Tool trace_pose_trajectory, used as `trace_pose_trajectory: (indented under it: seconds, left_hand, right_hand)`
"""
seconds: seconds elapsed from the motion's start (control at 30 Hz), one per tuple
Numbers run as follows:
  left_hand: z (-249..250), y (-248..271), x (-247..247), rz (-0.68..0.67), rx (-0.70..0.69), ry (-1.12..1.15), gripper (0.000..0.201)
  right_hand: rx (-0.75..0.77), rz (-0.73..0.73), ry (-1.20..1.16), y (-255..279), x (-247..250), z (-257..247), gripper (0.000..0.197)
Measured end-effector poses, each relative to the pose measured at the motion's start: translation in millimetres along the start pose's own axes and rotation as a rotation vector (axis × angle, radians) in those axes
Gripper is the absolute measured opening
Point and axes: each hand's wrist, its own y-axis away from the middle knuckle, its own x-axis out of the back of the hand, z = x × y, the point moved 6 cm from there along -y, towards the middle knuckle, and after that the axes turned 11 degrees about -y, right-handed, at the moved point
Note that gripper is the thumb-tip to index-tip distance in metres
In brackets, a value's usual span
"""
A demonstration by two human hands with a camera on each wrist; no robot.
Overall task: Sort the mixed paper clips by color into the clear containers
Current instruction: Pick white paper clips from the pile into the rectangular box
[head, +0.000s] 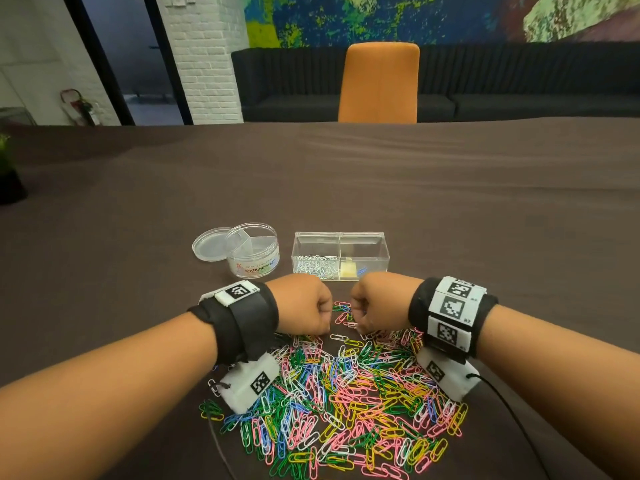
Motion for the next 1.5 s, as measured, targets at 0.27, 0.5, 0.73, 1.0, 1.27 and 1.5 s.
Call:
trace_pose_trajectory:
  seconds: [0.27, 0.5, 0.73, 1.0, 1.27, 1.5]
  left_hand:
    - [19.8, -2.7, -3.3, -0.006, -0.076, -0.106, 0.017]
    - [14.2, 1.6, -6.7, -0.038, -0.104, -0.122, 0.013]
    - [-28.2, -1.6, 47.9, 0.194, 0.159, 0.225, 0.015]
    - [-57.8, -33.0, 80.1, 0.405, 0.329, 0.212, 0.02]
    - [-37.1, -47.5, 72.8, 0.18, 0.16, -0.085, 0.032]
    - [-37.0, -11.8, 81.0, 0.367, 0.128, -0.085, 0.017]
  right_hand:
    - [-0.035, 0.062, -0.862, 0.4, 22.0, 19.9, 0.015]
    - [-0.033, 0.18, -1.304, -6.5, 52.1, 24.4, 0.029]
    - [-0.099, 0.297, -1.124, -53.2, 74.8, -9.3, 0.029]
    - [-0.122, 0.349, -1.269, -77.1, 77.1, -9.9, 0.025]
    - [0.007, 0.309, -0.606, -24.6, 77.0, -12.5, 0.011]
    - [-0.114, 0.09, 0.274, -42.9, 33.5, -18.9, 0.018]
